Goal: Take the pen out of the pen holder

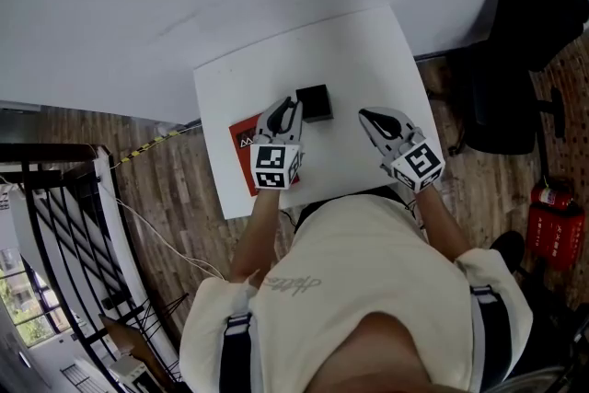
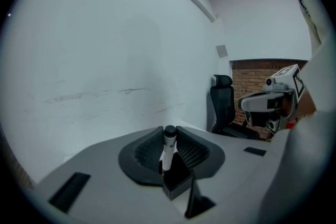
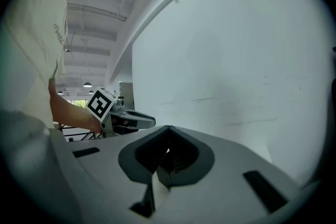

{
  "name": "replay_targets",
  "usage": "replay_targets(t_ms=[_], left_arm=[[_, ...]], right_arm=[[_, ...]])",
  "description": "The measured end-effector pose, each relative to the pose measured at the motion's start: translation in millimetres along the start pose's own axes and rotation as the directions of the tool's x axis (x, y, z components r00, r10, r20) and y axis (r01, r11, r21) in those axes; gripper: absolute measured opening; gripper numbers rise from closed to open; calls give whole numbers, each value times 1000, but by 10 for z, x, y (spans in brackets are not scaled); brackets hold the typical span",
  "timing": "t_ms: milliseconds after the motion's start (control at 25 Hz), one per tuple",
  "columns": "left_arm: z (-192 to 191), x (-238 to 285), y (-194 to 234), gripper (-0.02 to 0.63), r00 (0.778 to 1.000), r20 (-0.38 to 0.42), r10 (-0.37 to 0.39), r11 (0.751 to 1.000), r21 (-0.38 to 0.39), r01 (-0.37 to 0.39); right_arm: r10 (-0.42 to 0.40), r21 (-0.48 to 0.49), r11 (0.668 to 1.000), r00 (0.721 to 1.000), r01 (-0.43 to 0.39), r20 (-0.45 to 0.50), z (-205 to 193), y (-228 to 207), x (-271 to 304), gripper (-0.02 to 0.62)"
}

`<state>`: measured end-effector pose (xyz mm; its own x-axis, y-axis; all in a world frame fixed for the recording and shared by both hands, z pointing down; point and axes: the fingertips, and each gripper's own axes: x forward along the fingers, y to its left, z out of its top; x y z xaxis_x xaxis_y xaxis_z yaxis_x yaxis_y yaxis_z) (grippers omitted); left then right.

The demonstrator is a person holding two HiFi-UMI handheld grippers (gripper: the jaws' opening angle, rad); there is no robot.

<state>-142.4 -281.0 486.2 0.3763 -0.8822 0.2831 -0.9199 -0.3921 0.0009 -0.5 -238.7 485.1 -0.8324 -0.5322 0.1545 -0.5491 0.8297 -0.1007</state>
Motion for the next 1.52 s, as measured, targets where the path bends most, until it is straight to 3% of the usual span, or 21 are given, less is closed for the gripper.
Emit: replay_targets(t_ms=[680,960,1520], left_arm=[[-17,-519,285,87,996,23,89,996,-5,-88],[-83,-728,420,87,990,26,136,990,-25,-136],[-17,-720,581,87,983,59,171,985,-39,-169]], right_arm=[[44,-39,998,999,-43,20,210,119,270,8],[78,-106,991,997,-77,14,289,205,385,8],[85,-151,986,995,-76,56,506,164,467,8]])
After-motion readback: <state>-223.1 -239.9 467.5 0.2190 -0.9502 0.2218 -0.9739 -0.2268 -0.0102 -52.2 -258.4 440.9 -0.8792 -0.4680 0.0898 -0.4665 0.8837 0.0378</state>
